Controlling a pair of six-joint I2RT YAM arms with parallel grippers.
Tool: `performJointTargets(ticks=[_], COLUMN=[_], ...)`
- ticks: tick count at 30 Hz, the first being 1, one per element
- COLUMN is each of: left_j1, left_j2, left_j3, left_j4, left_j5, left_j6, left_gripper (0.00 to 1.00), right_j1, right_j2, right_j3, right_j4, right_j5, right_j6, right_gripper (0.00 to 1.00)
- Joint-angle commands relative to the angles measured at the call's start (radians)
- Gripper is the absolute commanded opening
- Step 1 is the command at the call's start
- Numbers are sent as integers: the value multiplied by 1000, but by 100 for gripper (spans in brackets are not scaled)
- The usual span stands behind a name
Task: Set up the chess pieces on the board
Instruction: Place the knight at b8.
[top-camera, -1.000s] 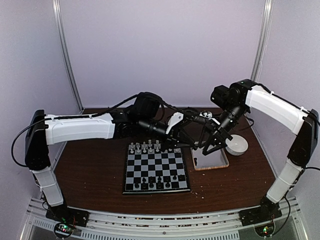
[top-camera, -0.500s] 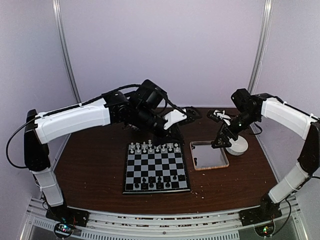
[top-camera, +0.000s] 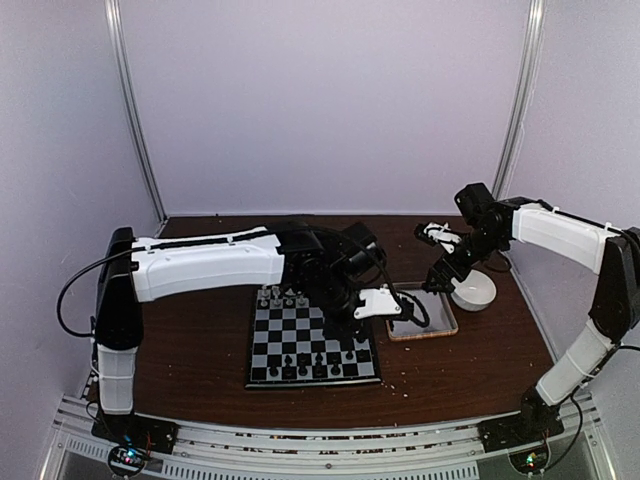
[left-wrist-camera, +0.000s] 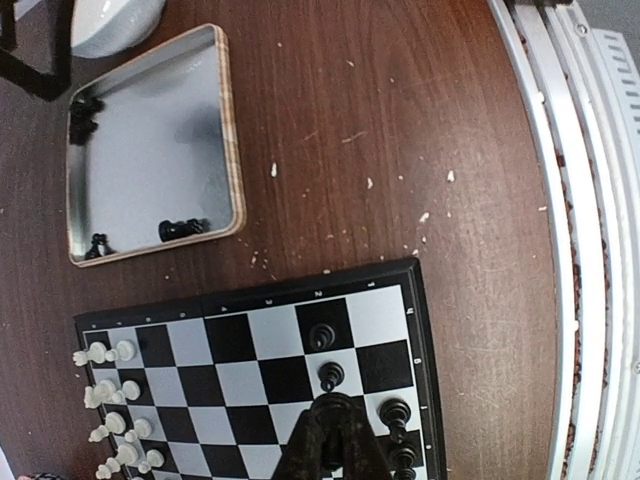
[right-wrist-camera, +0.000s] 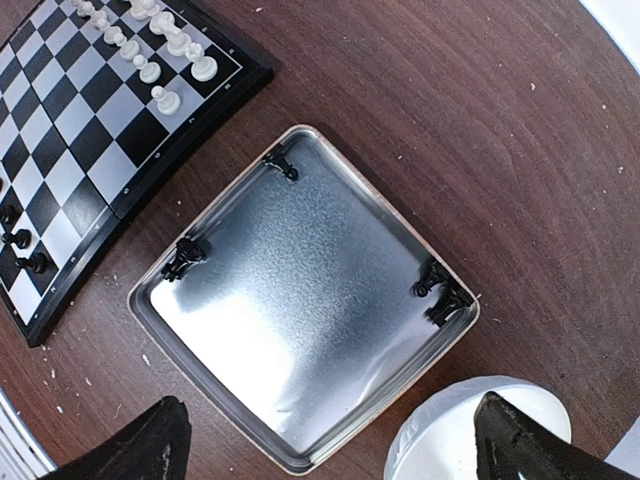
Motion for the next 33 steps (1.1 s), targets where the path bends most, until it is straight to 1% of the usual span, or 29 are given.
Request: performJointTargets(ticks=[1, 4, 11, 17, 33], left_j1=[-10, -18, -26, -27, -27], left_j2=[39, 59, 84, 92, 126], left_j3=[28, 15, -11, -29, -41], left_j4=[-24, -24, -24, -24, -53], left_j5=[-11, 13, 16, 78, 71], left_j6=[42, 56, 71, 90, 94], left_gripper=[0, 0, 0, 0, 0], right_j1=[-2, -2, -2, -2, -2], right_j2=[6, 10, 17, 27, 41], right_j3=[-11, -10, -8, -2, 3], right_j4=[24, 19, 1, -7, -19], right_j5=[46, 41, 21, 18, 9], right_j6=[-6, -11, -21, -22, -27], right_gripper=[99, 100, 100, 100, 99])
